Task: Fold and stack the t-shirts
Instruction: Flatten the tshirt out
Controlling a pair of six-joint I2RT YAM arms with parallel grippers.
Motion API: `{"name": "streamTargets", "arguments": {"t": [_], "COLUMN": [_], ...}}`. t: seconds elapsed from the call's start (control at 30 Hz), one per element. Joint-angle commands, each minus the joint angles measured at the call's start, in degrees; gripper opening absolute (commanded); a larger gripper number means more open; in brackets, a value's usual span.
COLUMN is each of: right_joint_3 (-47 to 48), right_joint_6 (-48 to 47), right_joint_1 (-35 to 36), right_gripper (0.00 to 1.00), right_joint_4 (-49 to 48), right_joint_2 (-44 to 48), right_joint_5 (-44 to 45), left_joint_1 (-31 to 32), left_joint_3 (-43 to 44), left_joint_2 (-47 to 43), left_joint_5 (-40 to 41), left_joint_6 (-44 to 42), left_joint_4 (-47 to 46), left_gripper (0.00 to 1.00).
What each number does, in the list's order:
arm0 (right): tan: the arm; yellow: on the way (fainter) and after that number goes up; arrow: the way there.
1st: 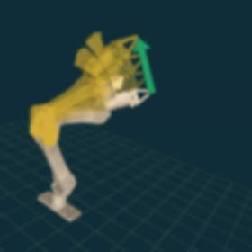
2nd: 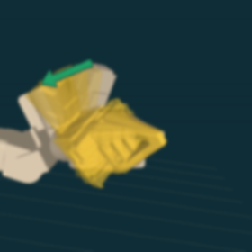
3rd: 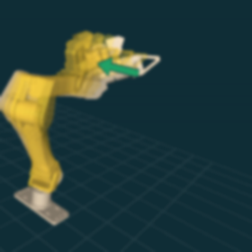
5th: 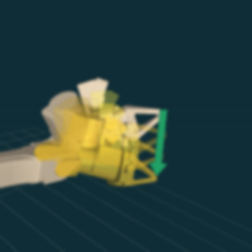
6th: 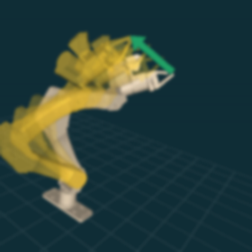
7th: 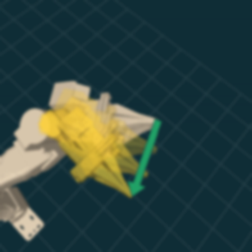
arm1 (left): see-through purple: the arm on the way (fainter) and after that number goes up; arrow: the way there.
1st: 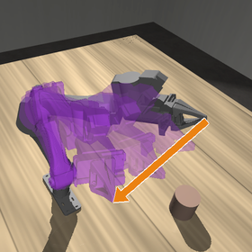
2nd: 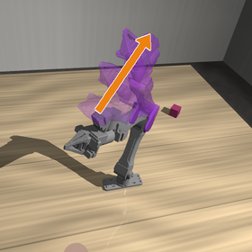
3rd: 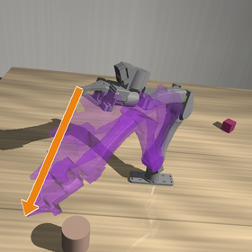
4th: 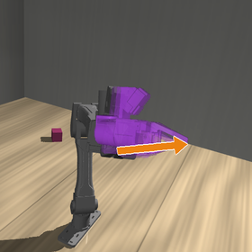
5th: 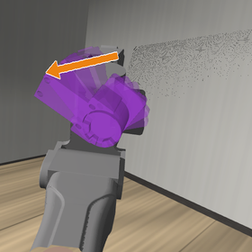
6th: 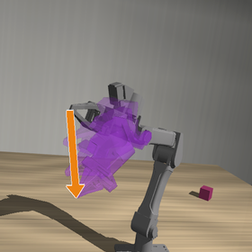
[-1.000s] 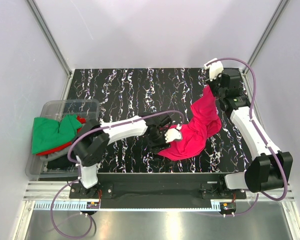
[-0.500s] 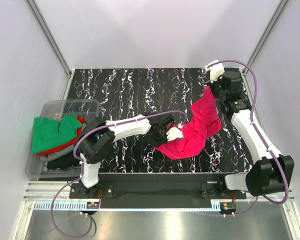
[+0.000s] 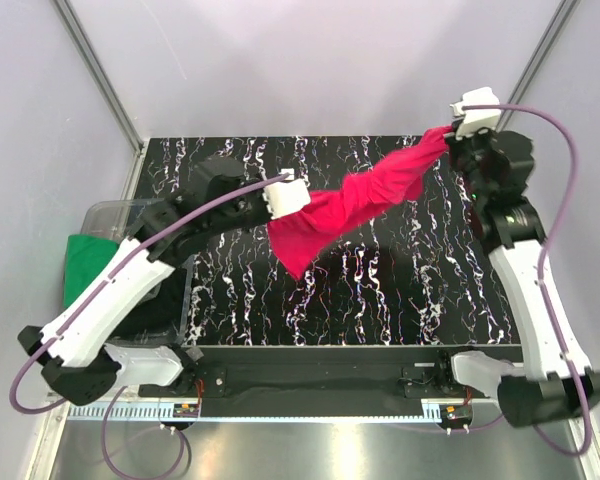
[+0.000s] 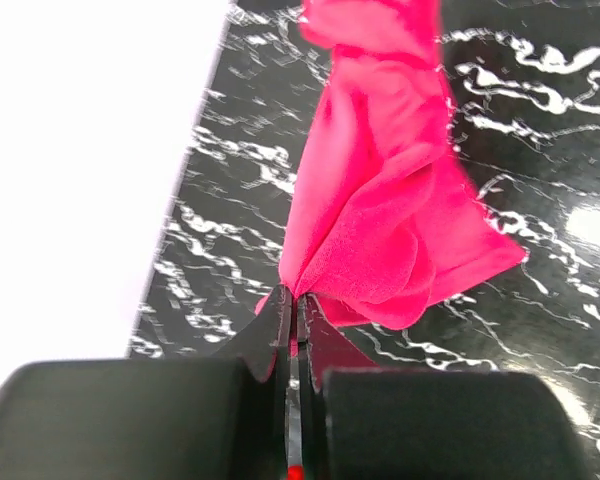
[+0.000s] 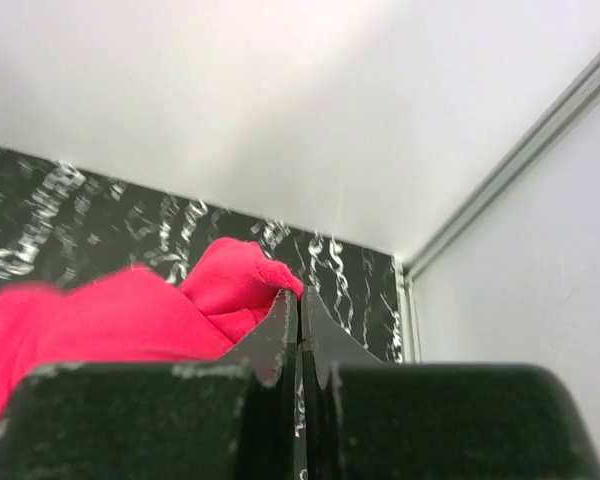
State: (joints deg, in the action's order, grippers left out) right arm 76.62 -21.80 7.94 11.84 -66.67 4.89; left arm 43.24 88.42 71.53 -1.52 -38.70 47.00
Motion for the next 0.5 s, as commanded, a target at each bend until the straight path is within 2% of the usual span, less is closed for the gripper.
{"name": "streamTargets", "arguments": {"t": [0.0,0.1,0.23,0.37,0.47], "right_joint_3": [2.7,1.6,-1.0,-6.2,-9.6], "right_joint_6": [2.6,2.0,2.1,2.7,1.9], "right_joint_1": [-0.2,-0.2,-0.2,-0.2,-0.3], "right_gripper": [0.00,0.00,0.00,0.00,0.00], "right_joint_4": [1.6,3.5,6.3,6.3,6.0], "right_joint_2": [7.0,13.4,17.9,14.4,7.3], "right_joint_5": [-4.1,-9.4,-9.8,-5.2,0.5], "left_joint_1": [0.3,0.3,0.3,-2.0,-5.8], "left_joint_3": [1.7,4.7,3.2,-0.4,1.1], "left_joint_2": [-0.7,-2.7,-4.8,-1.1,7.5], "left_joint_5": [4.3,4.4,4.6,4.6,-0.8], "left_joint_6": [-1.6,-0.4,-1.9,1.6,5.9], "left_joint_4": [3.4,5.8,5.7,3.6,3.3], "left_gripper": [0.00,0.00,0.00,0.00,0.00]}}
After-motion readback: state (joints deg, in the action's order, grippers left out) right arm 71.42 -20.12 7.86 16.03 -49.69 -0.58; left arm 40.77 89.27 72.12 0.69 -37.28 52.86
